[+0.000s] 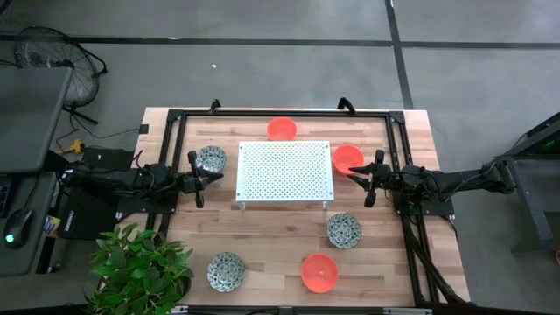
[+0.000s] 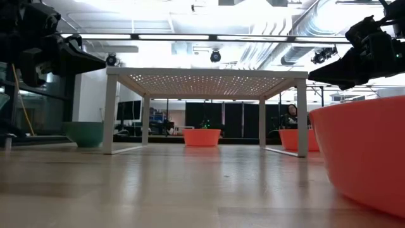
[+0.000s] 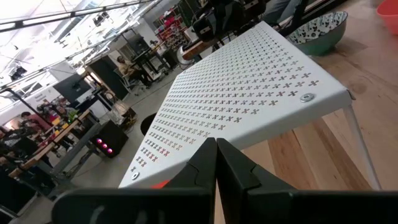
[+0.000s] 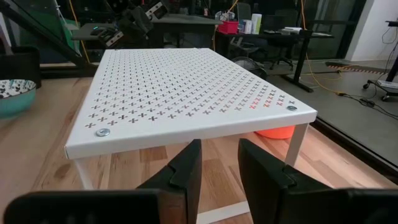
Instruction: Pick & Place Mini bowls
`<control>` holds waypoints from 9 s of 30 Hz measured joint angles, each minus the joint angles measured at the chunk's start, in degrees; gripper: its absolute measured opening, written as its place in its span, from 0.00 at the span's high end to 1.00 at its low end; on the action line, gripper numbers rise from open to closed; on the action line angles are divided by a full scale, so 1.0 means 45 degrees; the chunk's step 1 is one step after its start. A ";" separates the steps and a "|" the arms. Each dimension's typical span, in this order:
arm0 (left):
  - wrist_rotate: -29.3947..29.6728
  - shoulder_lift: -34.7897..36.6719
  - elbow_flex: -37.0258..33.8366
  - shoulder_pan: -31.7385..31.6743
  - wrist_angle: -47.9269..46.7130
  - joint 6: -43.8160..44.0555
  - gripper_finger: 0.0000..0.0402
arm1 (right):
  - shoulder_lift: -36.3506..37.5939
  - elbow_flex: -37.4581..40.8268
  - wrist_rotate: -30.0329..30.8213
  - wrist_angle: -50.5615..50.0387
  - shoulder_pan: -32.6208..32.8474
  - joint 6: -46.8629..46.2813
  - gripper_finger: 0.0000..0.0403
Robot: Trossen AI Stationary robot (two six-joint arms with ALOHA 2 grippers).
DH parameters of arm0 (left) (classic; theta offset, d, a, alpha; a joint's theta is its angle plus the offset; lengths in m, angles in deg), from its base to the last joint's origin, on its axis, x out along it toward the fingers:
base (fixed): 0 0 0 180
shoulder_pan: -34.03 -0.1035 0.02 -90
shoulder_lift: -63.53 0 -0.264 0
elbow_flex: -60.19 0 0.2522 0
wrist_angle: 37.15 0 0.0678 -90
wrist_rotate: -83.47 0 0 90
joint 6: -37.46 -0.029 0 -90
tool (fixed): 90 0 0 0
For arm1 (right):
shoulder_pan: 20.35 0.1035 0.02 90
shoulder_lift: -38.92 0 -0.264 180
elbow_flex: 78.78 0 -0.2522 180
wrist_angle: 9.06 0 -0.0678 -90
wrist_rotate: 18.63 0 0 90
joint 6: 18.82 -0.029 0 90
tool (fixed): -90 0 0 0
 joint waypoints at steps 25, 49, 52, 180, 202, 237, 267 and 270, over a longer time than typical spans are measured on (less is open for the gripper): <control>-0.0003 0.0002 0.0000 -0.0003 0.0000 0.0000 1.00 | 0.0001 -0.0002 -0.0001 0.0004 -0.0003 -0.0003 0.77; -0.0002 -0.0001 -0.0002 -0.0002 0.0000 0.0001 1.00 | 0.0000 -0.0003 0.0000 0.0005 -0.0005 -0.0003 0.77; -0.0005 0.0001 0.0000 0.0000 0.0000 0.0002 1.00 | 0.0000 -0.0001 0.0000 0.0002 0.0000 -0.0004 0.77; -0.4956 -0.8571 1.2079 -0.4976 -0.7133 0.8265 0.65 | 0.0005 0.0000 -0.0002 0.0000 0.0000 -0.0002 0.77; -0.7603 -1.5088 1.4995 -1.3260 -1.4729 0.1819 0.65 | 0.0003 -0.0002 -0.0001 0.0002 0.0000 -0.0005 0.77; -0.4064 -1.6828 1.2901 -0.9420 -1.5113 0.5506 0.65 | 0.0002 0.0000 0.0000 0.0000 -0.0003 -0.0005 0.77; -0.4046 -1.2760 0.9834 -0.6653 -1.4148 0.3643 0.65 | -0.0016 -0.0002 -0.0001 0.0000 -0.0004 -0.0004 0.77; -0.4267 -1.2333 0.9359 -0.6659 -1.3801 0.3463 0.65 | -0.0015 0.0000 0.0000 0.0000 -0.0004 -0.0005 0.77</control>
